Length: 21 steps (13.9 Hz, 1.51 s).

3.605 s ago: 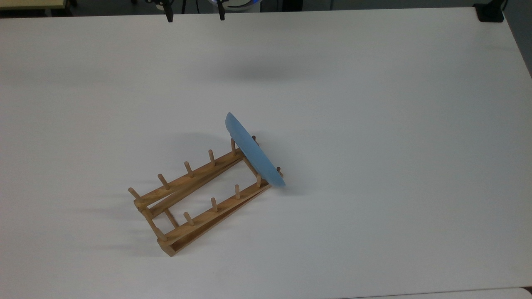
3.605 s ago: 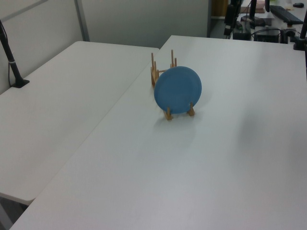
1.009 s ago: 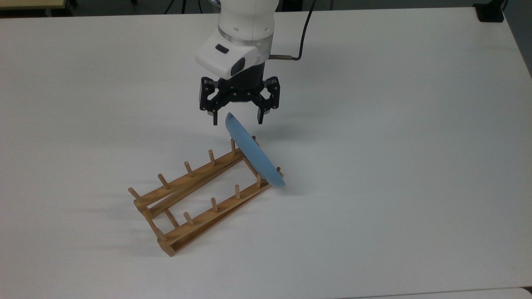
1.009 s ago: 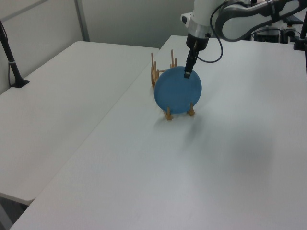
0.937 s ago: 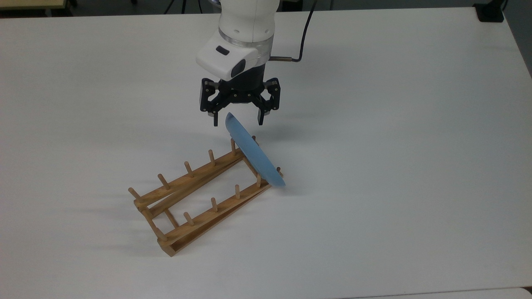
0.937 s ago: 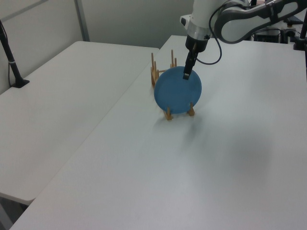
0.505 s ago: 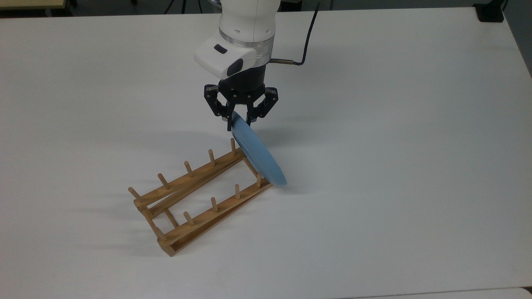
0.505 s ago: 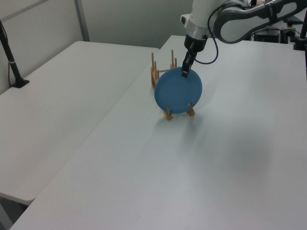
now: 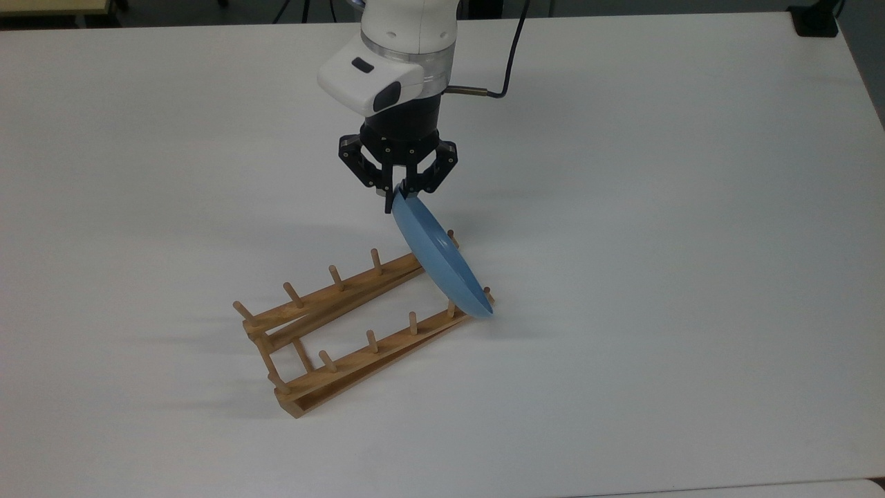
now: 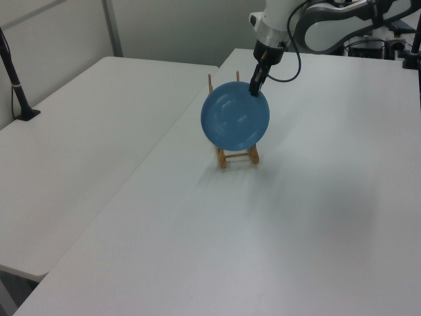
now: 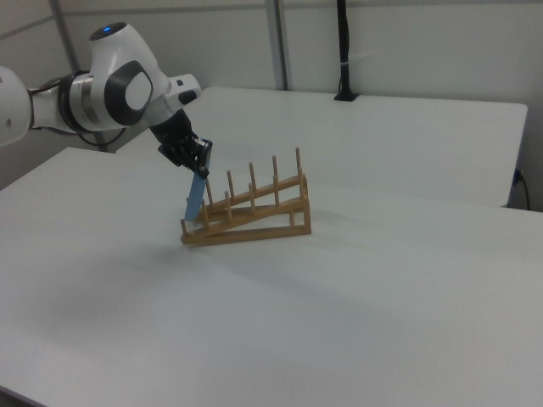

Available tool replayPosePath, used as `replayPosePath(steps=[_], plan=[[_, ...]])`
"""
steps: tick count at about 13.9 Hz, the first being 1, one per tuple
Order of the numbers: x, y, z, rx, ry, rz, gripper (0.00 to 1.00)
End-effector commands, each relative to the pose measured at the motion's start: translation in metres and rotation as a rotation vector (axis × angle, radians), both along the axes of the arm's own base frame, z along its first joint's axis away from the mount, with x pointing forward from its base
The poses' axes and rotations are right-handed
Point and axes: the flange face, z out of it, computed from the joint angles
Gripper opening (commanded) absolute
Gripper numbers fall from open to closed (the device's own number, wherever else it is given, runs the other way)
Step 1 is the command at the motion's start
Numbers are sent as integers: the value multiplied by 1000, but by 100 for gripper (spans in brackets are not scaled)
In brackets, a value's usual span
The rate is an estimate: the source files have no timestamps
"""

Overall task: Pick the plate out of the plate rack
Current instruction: 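Close the gripper on the blue plate's rim, then lift the blue plate up out of the rack and carry it aside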

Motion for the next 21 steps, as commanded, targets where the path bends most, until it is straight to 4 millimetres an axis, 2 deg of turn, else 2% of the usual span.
replayPosePath(steps=[1,3,5,7,9,11,13,14,16,17,21], plan=[[-16,-4,40,-10,-44,-1,0],[-33,-12,58,-45,45,59,0],[-48,-29,72,-67,117,108,0],[-73,-74,88,-11,249,245,0],[-88,-120,100,54,349,372,0],[-101,-161,100,137,405,426,0],[-112,-210,82,265,416,415,0],[-114,-233,61,332,433,386,0],[-115,-272,6,423,485,312,0],[-112,-283,-14,442,503,290,0],[-102,-311,-70,448,504,231,0]])
